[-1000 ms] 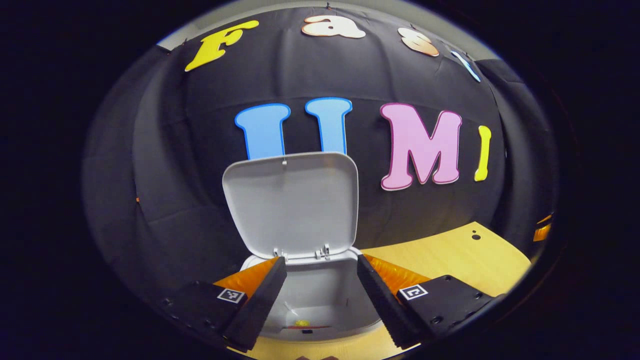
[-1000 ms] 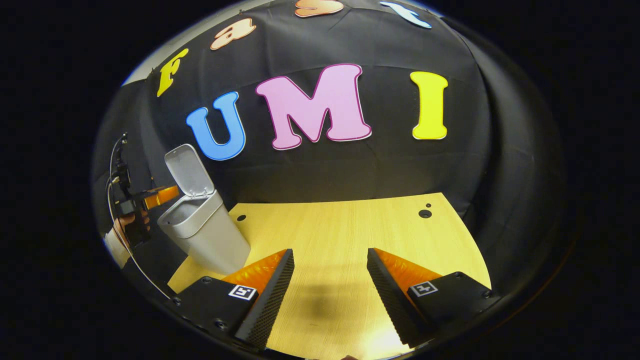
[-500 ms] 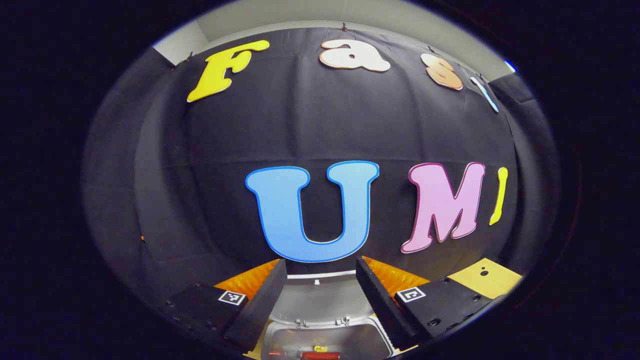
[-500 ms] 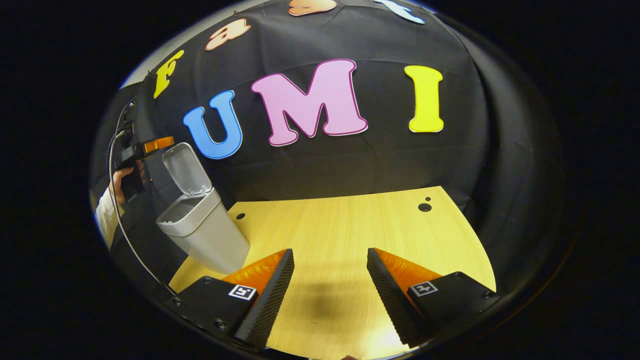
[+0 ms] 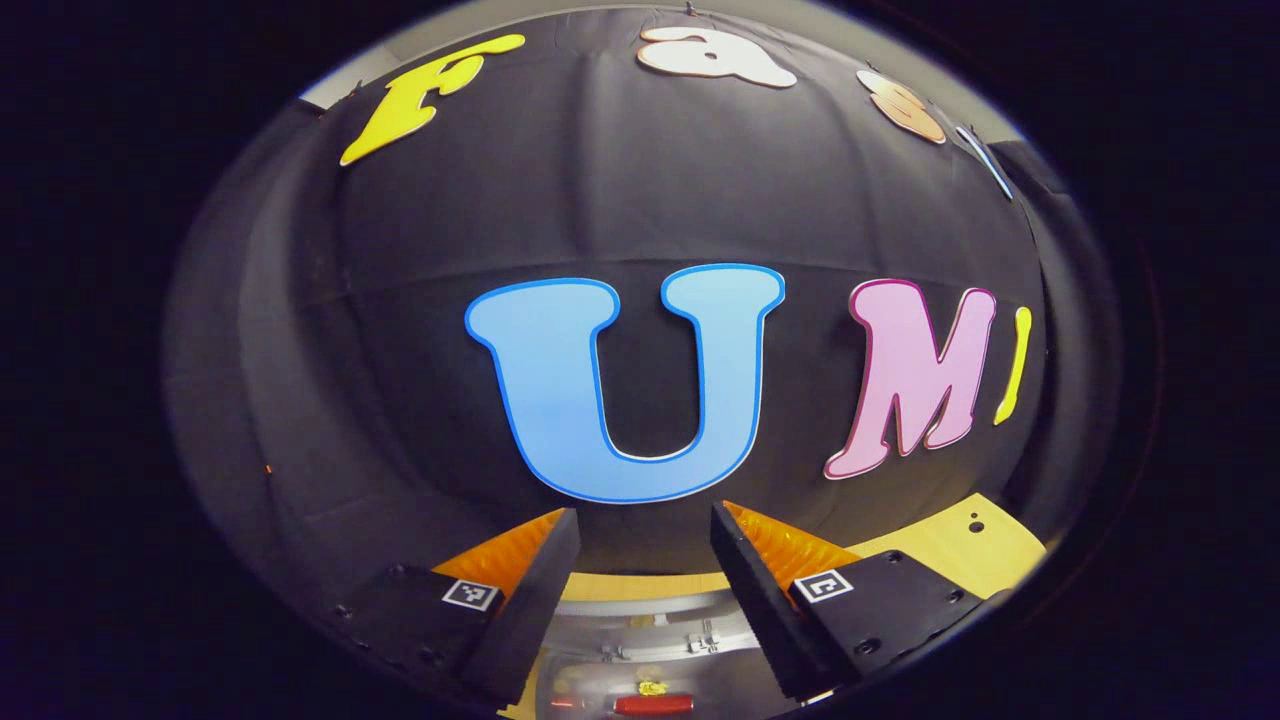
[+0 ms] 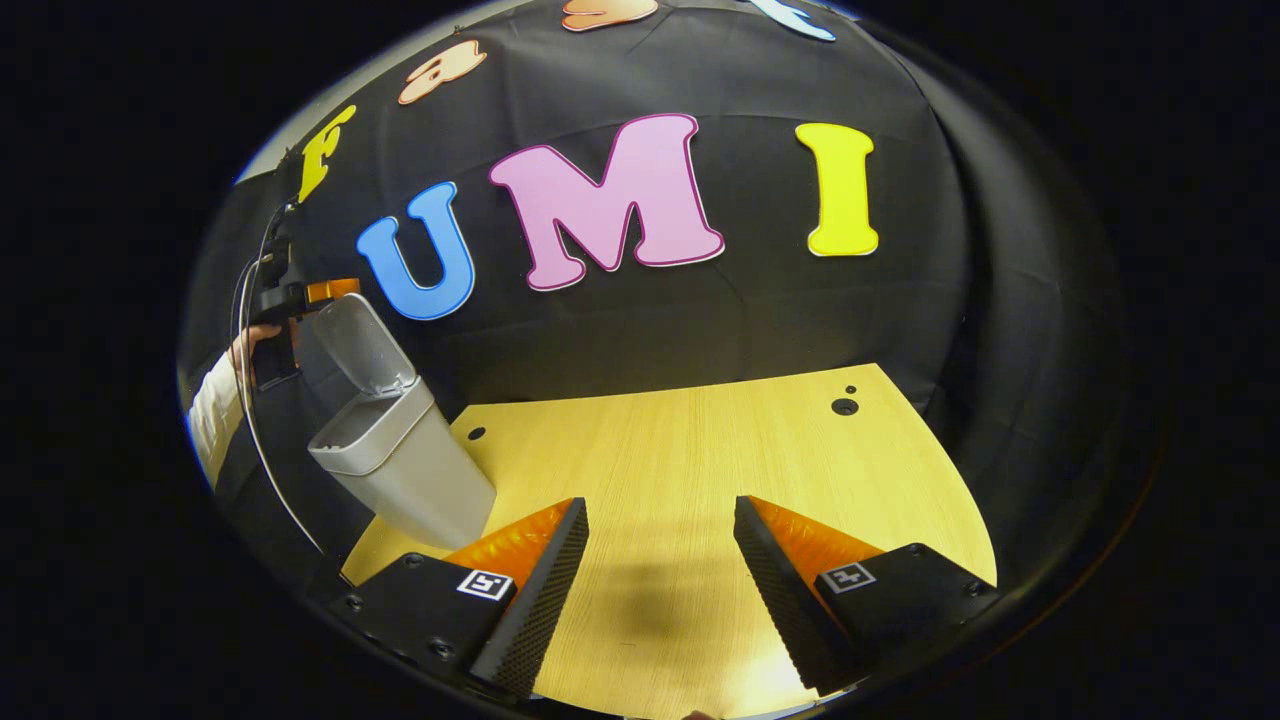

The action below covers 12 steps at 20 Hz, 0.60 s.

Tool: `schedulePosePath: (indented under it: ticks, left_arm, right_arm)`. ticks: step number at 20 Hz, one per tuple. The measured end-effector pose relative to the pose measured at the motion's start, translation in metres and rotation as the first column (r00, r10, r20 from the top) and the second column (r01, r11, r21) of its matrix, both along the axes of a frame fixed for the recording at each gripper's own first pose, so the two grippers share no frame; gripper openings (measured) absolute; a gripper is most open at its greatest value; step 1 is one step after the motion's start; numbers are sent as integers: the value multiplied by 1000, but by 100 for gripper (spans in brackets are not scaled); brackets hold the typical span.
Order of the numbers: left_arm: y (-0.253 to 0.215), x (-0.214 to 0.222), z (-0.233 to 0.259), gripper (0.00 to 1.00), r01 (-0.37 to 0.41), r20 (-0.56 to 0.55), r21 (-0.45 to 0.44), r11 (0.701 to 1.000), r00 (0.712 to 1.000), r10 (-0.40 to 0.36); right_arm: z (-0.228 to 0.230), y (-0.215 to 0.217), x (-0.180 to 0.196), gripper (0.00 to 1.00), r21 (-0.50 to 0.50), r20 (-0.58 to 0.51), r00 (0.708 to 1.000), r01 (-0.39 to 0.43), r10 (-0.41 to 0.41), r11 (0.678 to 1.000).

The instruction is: Press the lid of the desktop garbage bin to open it, pick up the crumpled paper on the desktop and throw it into the bin, then pick up the pop can on the desktop and drop it into the bin, and finally close the garbage bin lid.

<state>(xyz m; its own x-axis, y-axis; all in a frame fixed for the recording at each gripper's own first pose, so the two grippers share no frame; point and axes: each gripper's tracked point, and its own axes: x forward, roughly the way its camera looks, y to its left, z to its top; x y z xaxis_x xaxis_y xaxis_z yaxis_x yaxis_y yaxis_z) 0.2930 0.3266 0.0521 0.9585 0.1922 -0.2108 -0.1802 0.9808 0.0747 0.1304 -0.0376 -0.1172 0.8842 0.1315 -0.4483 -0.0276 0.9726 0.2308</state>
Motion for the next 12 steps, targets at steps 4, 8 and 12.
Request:
schedulePosePath:
  ticks: [4, 8, 12]
  left_arm:
    - [-4, -31, -34, 90, -5, -128, -94, 996, 992, -7]
    - [-14, -63, -65, 89, 5, -220, -155, 988, 975, -40]
    - [-20, -90, -96, 89, 0, -340, -184, 983, 938, -63]
  right_arm:
    - [-1, 7, 4, 95, -4, 0, 1000, -20, 20, 1000]
    - [-1, 20, 8, 95, 6, -3, 999, -51, 51, 999]
    - [-4, 33, 9, 95, 7, -1, 997, -81, 81, 997]
